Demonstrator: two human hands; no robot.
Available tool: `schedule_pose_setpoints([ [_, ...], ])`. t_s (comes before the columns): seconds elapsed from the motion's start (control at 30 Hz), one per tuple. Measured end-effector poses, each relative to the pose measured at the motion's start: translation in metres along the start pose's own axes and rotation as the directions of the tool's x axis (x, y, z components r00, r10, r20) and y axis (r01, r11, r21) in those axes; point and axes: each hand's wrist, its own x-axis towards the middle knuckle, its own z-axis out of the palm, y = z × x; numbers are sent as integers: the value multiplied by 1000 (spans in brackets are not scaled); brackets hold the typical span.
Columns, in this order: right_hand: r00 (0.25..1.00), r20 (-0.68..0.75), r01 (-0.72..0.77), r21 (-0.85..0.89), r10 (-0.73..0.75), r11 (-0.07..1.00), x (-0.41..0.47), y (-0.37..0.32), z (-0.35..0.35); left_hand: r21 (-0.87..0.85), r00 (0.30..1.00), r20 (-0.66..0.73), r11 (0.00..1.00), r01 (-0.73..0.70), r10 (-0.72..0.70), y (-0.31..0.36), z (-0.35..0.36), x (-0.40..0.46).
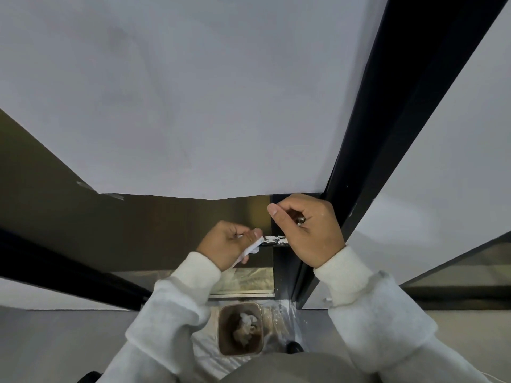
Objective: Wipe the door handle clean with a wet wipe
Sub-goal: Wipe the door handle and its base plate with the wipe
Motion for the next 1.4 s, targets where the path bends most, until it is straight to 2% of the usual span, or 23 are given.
schedule_pose_setpoints([
  [0.1, 997, 39, -68, 116, 63, 991, 0, 3, -6, -152, 999, 28, 988, 37, -33, -4, 2, -2],
  [0.2, 971, 95, -238, 287, 219, 928, -2, 6, -12, -269, 991, -137, 963, -22, -16, -12, 13, -12],
  [0.33, 913, 150, -396, 554, 379, 732, -1, 7, -13, -209, 941, -335, 970, -125, 49, -16, 27, -21],
  [0.43, 888, 208, -433, 677, 409, 595, -3, 4, -9, -338, 901, -432, 932, -135, -27, -13, 33, -23],
  [0.53, 859, 253, -459, 766, 444, 451, -5, -5, 0, -460, 862, -496, 875, -154, -109, -9, 28, -25],
  [0.6, 832, 277, -462, 826, 480, 323, -8, -11, 7, -463, 860, -500, 872, -161, -107, -7, 20, -27],
  [0.67, 820, 280, -452, 853, 500, 263, -10, -17, 13, -449, 852, -515, 877, -171, -98, 0, 14, -34],
  [0.73, 833, 256, -437, 849, 491, 298, -11, -23, 23, -387, 836, -546, 903, -189, -59, 5, 8, -41],
  [0.77, 845, 242, -434, 831, 476, 347, -12, -25, 28, -364, 827, -560, 911, -195, -47, 3, 7, -43],
  [0.83, 882, 190, -427, 706, 430, 564, -15, -30, 40, -334, 815, -578, 921, -200, -33, -7, 0, -46],
  [0.9, 921, 139, -386, 444, 364, 809, -22, -33, 54, -324, 814, -580, 922, -212, -16, -15, -6, -49],
  [0.97, 944, 113, -328, 244, 310, 913, -33, -37, 68, -416, 831, -556, 873, -254, -23, -18, -7, -55],
  [1.07, 966, 43, -257, 93, 254, 962, -50, -43, 85, -578, 868, -490, 777, -249, -86, -16, -2, -65],
  [1.2, 960, -6, -279, 48, 280, 959, -63, -38, 87, -711, 948, -309, 682, -174, -80, -26, 0, -70],
  [1.27, 969, -79, -239, -86, 232, 967, -68, -35, 81, -681, 965, -261, 715, -157, -36, -25, -8, -72],
  [1.4, 968, -235, -163, -314, 89, 935, -70, -40, 64, -365, 953, -283, 907, -212, 109, -23, -24, -59],
])
